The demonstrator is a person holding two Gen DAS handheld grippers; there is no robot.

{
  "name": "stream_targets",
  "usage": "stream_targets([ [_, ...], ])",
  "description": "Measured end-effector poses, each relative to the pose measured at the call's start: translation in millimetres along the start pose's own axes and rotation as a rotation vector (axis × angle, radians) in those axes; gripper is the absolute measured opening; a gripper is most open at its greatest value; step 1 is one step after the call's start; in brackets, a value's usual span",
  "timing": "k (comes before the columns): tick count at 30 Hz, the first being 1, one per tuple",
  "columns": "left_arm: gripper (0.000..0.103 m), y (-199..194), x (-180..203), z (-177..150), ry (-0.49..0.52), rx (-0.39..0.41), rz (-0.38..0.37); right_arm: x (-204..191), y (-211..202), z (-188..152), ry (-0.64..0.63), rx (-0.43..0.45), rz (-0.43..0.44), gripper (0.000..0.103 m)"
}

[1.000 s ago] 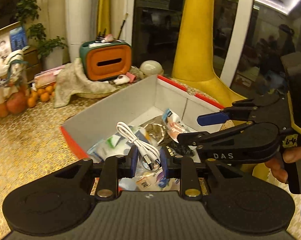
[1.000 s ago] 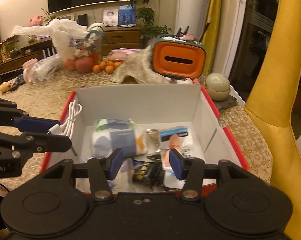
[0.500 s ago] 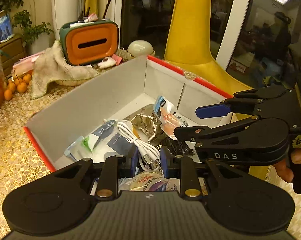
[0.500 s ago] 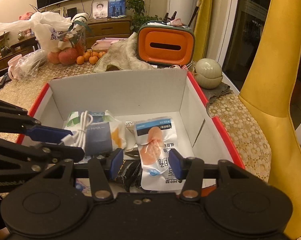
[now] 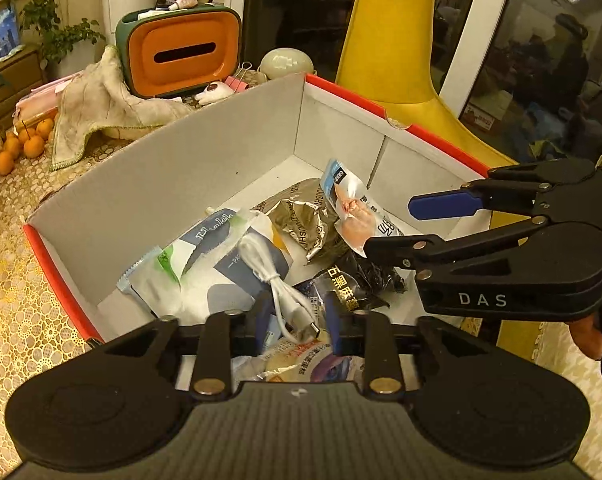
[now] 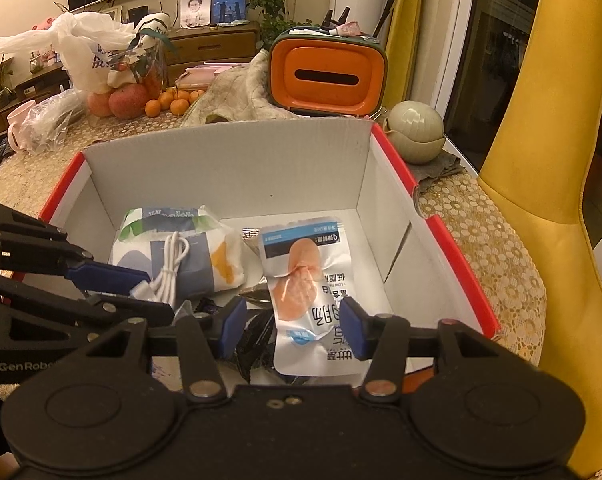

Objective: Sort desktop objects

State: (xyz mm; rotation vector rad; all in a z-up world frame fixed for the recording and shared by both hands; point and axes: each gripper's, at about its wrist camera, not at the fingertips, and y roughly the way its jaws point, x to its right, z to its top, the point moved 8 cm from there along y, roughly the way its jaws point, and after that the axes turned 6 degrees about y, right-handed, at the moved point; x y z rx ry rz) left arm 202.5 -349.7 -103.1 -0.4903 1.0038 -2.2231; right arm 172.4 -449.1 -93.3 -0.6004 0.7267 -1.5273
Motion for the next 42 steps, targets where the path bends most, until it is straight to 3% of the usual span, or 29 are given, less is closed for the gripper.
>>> stream_targets([
  [2, 0.059, -4.7, 1.4, -0.1, 0.002, 0.019, -0.003, 0.1, 0.1, 0.0, 0.000, 0.000, -0.001, 0.051],
  [13, 0.059, -50.5, 1.5, -0.2, 0.000, 0.112, 0.031, -13.1, -19.7, 4.2, -0.004, 0.025, 0.009, 0.051],
  [28, 0.060, -130.5, -20.3, -17.2, -0.034, 0.230, 0.125, -60.2, -68.5, 6.6, -0.035, 0.085, 0.042, 0.052],
  [37, 0.060, -163.3, -40.2, -41.1, -0.056, 0.249, 0.181, -89.9, -81.1, -0.1, -0.033, 0.101, 0.063, 0.057],
  [42, 0.069, -177.0, -47.6, -57.5, -0.074, 0.255, 0.202, -104.1, -89.4, -6.4, -0.041, 0.115, 0.069, 0.058],
])
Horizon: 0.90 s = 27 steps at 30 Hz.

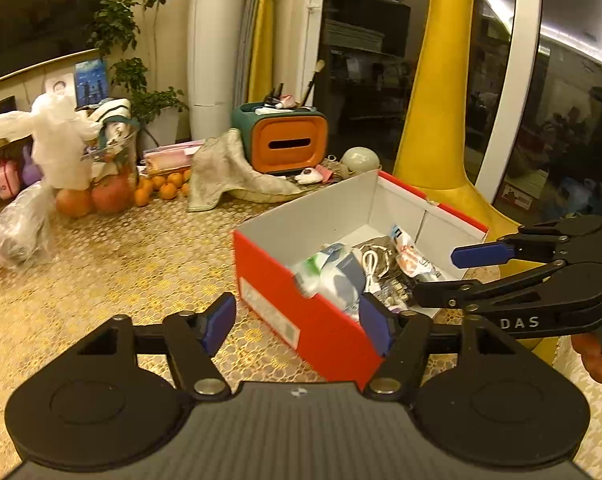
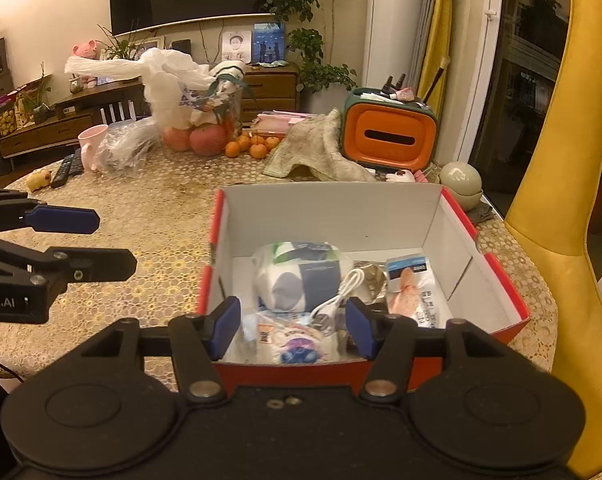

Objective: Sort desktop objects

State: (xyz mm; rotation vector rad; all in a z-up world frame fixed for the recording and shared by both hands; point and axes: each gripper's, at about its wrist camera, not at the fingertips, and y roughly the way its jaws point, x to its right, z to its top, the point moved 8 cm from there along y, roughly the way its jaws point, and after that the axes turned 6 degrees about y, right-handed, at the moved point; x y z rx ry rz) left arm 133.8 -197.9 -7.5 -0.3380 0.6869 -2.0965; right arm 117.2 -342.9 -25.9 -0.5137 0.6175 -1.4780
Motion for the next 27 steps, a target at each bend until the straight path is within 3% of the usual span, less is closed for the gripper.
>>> stream_targets([
  [9, 0.085, -17.9, -5.3, -14.9, -0.021, 0.003, 0.006, -12.4, -21.8, -7.4, 0.009, 0.054, 0.001, 0.071],
  [12, 0.101, -19.5, -4.1, -19.2, -0.024, -0.007, 0.005, -12.8, -28.1, -13.3, 0.013, 0.064, 0.001, 0.075],
  [13, 0.103, -19.7, -3.7, -20.8, -0.021, -0.008, 0.009, -13.2, -29.8, -15.6, 0.017, 0.066, 0.000, 0.083],
  [27, 0.103, -19.4, 10.9, -34.9, -0.017, -0.028, -0.055, -4.7, -45.6, -37.2, 0.044, 0.084, -0.038, 0.088],
])
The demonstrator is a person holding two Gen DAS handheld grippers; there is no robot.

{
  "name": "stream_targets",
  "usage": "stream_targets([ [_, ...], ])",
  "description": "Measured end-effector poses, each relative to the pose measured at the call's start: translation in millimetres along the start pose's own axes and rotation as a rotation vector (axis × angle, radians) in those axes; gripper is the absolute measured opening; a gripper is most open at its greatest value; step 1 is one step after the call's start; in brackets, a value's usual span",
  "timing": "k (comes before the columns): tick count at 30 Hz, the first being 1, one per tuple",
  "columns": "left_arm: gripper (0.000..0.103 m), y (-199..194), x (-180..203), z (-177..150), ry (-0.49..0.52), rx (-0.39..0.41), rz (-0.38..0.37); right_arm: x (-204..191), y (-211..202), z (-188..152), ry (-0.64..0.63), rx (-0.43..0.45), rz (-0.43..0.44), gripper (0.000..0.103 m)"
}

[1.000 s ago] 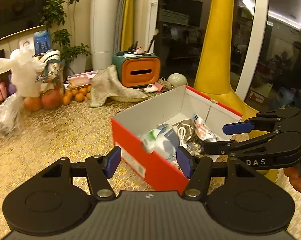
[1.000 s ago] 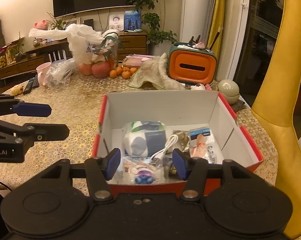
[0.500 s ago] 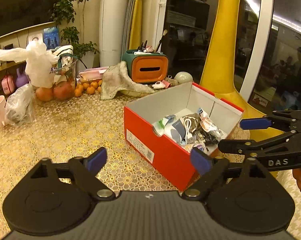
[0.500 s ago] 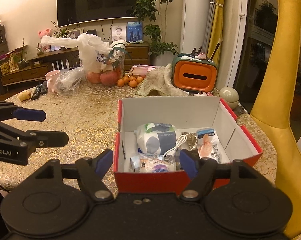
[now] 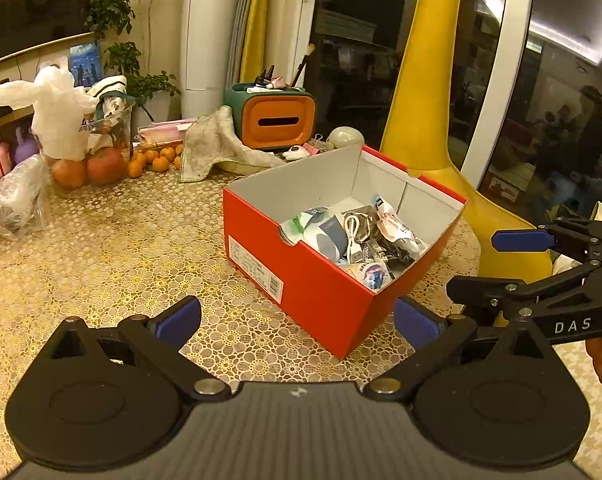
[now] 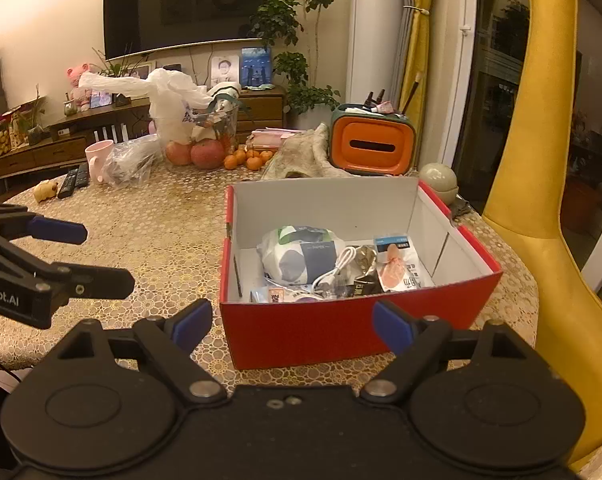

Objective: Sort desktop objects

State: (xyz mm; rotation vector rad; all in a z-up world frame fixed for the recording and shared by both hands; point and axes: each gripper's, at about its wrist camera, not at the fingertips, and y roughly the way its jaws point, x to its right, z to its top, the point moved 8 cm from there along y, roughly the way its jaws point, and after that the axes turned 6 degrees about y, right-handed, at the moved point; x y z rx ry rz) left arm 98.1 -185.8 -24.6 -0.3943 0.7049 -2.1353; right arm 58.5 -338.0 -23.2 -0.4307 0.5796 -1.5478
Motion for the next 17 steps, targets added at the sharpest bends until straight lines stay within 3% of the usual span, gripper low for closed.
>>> stream_targets([
  [17, 0.103, -0.4, -5.3, -7.9, -0.003, 0.001, 0.002, 4.4, 0.5, -8.6, 0.040, -0.018, -0.016, 0.088],
])
